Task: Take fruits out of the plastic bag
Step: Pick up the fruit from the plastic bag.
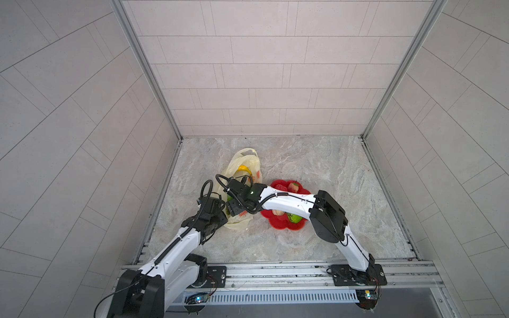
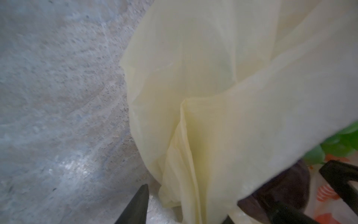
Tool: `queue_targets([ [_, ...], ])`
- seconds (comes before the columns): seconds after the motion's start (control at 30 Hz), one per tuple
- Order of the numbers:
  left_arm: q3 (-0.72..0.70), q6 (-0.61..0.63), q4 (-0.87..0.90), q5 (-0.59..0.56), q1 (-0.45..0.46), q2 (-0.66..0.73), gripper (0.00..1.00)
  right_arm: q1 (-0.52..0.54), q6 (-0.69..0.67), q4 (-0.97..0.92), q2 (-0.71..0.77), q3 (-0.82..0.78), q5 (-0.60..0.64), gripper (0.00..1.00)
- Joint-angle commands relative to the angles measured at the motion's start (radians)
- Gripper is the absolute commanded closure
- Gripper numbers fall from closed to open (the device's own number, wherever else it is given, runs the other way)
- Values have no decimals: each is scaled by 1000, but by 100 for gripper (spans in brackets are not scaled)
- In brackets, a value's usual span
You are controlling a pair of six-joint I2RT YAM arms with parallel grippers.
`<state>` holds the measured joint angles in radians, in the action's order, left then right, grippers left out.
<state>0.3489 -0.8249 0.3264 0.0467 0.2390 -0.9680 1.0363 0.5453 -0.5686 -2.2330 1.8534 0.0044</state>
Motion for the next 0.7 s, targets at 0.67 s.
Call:
queue_targets([
  [0.67, 12, -2, 8, -45, 5, -4, 59, -1, -19, -91, -138, 140, -44, 36],
])
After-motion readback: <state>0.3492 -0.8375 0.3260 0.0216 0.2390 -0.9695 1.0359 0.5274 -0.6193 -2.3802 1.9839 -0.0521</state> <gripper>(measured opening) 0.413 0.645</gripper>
